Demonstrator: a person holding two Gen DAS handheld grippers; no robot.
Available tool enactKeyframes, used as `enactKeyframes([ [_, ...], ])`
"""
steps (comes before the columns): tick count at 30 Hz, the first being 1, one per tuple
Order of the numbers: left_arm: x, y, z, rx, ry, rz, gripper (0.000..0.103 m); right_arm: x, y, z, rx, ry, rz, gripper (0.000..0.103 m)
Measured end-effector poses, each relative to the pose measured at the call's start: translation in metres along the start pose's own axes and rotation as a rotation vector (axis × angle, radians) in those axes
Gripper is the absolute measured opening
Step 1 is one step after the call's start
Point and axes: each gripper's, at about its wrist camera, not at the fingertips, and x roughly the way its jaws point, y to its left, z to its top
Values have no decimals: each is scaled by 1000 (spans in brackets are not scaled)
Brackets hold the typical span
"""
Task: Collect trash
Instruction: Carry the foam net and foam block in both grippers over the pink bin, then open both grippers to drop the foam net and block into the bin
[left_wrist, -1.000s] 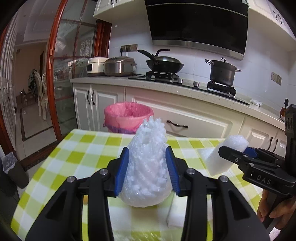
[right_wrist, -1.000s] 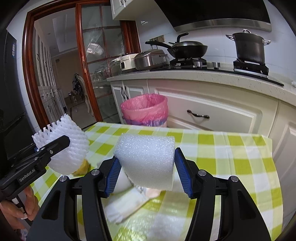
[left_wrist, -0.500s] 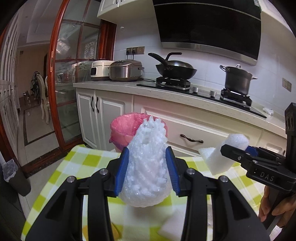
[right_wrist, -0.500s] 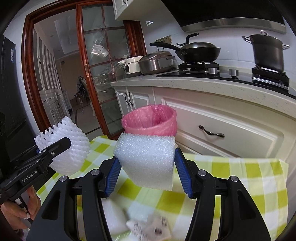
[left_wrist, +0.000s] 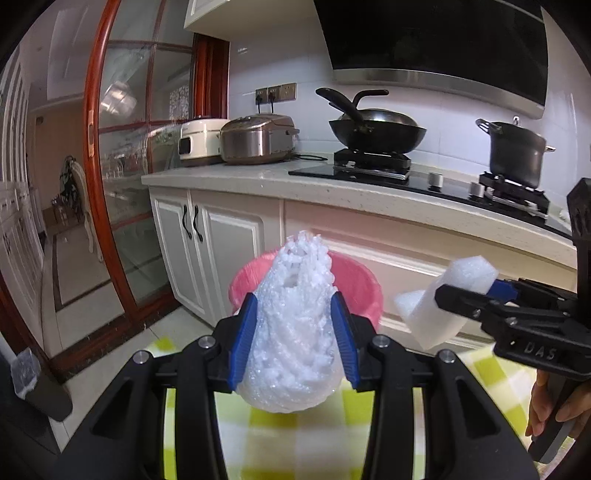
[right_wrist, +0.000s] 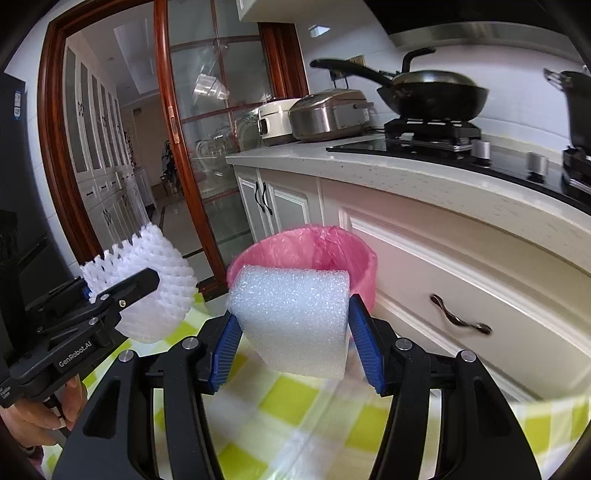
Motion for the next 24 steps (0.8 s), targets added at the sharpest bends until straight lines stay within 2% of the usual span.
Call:
enactKeyframes([
  [6,61,15,28,-10,3,2,42,61,-25,30,59,18,49,55],
  [9,93,24,35,-26,20,-10,42,91,-32,40,45,32,64,55],
  [13,129,37,37,-75,43,-7,42,121,-40,47,55,41,62,55],
  [17,155,39,31,-83,62,-10,44,144,-46,48,68,46,65,57],
  [19,165,40,27,-93,75,-16,47,152,-48,45,74,56,69,62],
  [21,171,43,23,-109,69,7,54,158,-53,41,91,58,73,72],
  [22,172,45,21,-120,66,20,58,159,-57,39,109,55,84,73],
  [24,170,47,19,-132,68,27,58,158,-62,38,132,53,91,73],
])
